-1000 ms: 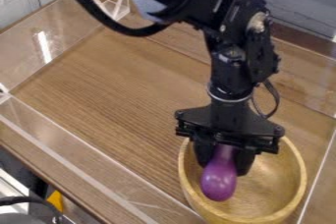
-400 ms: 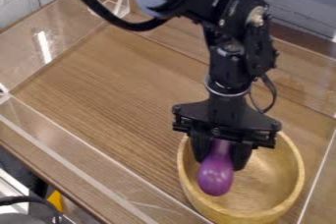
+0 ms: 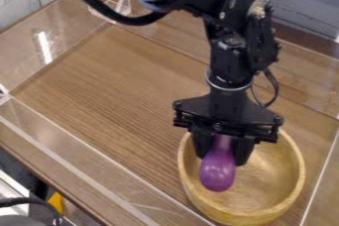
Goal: Remove the purple eggplant from inside the brown bowl and put it on the table
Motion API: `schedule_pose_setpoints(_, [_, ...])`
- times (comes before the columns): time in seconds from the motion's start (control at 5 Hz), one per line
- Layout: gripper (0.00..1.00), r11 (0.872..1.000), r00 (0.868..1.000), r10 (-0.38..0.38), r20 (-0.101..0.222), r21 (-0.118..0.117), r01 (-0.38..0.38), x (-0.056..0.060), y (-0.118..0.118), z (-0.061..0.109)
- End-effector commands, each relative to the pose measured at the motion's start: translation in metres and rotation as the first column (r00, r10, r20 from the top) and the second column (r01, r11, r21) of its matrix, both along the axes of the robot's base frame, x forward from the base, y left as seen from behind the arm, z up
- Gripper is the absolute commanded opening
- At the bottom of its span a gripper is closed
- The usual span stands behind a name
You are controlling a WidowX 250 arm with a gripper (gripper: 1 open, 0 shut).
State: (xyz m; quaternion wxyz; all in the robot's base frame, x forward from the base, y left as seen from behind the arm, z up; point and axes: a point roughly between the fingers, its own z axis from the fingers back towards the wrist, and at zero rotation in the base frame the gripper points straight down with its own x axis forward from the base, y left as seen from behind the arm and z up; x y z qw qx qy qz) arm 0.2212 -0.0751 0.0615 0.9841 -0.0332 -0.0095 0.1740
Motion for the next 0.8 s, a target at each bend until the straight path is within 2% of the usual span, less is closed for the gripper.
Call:
schedule_pose_setpoints(0.0, [0.0, 1.0, 0.998, 0.019, 0.062, -0.011, -0.019, 0.0115, 0.0022, 0.0151])
schedule_pose_setpoints(0.6, [0.0, 0.999, 0.997, 0.034, 0.064, -0.001, -0.034, 0.0126, 0.005, 0.0168])
